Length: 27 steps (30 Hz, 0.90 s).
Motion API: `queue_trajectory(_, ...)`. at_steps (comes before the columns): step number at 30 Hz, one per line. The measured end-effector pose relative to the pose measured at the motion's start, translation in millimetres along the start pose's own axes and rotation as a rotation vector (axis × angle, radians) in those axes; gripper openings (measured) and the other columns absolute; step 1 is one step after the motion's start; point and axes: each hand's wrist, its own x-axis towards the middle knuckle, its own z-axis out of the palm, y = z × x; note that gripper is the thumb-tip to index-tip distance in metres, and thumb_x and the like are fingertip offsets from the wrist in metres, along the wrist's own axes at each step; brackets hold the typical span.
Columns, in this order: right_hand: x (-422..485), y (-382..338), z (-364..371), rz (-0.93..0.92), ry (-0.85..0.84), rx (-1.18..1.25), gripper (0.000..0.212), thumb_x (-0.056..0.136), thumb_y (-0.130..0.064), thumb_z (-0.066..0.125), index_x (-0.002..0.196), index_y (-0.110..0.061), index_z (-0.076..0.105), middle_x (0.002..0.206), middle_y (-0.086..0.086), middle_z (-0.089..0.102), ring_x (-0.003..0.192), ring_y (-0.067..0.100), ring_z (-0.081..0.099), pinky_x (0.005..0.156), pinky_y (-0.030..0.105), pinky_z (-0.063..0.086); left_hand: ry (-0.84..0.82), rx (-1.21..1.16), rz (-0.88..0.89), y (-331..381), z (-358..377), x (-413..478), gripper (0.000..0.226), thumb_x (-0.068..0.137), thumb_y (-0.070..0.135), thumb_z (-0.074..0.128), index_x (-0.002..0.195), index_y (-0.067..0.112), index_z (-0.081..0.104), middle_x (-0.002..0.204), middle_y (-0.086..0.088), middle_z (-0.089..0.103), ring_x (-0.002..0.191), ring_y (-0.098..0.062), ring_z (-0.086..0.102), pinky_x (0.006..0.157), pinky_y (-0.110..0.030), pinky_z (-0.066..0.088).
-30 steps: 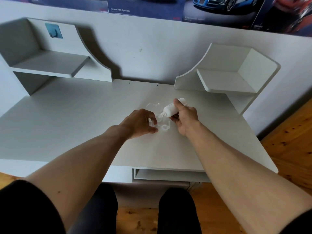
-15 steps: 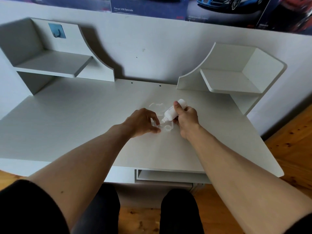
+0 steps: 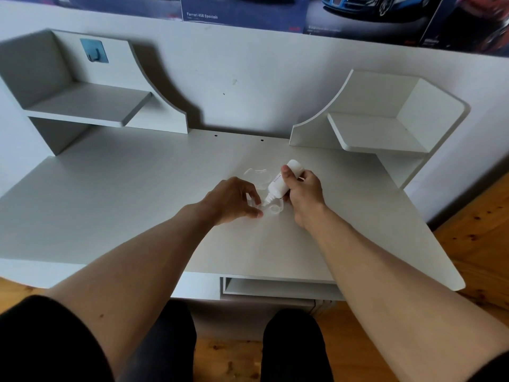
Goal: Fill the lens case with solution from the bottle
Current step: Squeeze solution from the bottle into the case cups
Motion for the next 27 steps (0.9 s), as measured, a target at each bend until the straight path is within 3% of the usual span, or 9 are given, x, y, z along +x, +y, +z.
queue_trajectory(5,-1.5,0.1,2.0,-0.023,-0.008,-0.015,0.038,0.087,-0.027,0.066,0.111,0.0,0.054,0.105,0.014,0.062,0.095,0.028,0.061,0.091,0.046,0.051,-0.002,0.001,0.007,-0.3,0.0,0.3,0.025,0.072,0.028,0.083,0.093,0.018,0.075,0.076,-0.001,0.064,0.071,-0.019,0.057,0.076,-0.038,0.053)
queue_trajectory(21,-2.8,-0.1,-0.1,-0.029,-0.033,0.106,0.034,0.09,-0.021,0.063,0.115,-0.002,0.051,0.103,0.01,0.059,0.095,0.027,0.06,0.094,0.05,0.05,0.002,0.01,0.008,-0.4,0.1,0.4,0.025,0.071,0.029,0.083,0.092,0.019,0.075,0.073,0.002,0.062,0.07,-0.018,0.057,0.074,-0.037,0.052)
queue_trajectory(27,-0.5,1.8,-1.2,-0.02,-0.046,0.121,0.032,0.089,-0.025,0.063,0.113,-0.007,0.052,0.098,0.004,0.061,0.095,0.026,0.061,0.087,0.042,0.054,0.002,0.002,0.003,0.0,0.4,0.3,0.025,0.071,0.029,0.083,0.093,0.019,0.075,0.071,0.002,0.061,0.069,-0.018,0.056,0.07,-0.034,0.049)
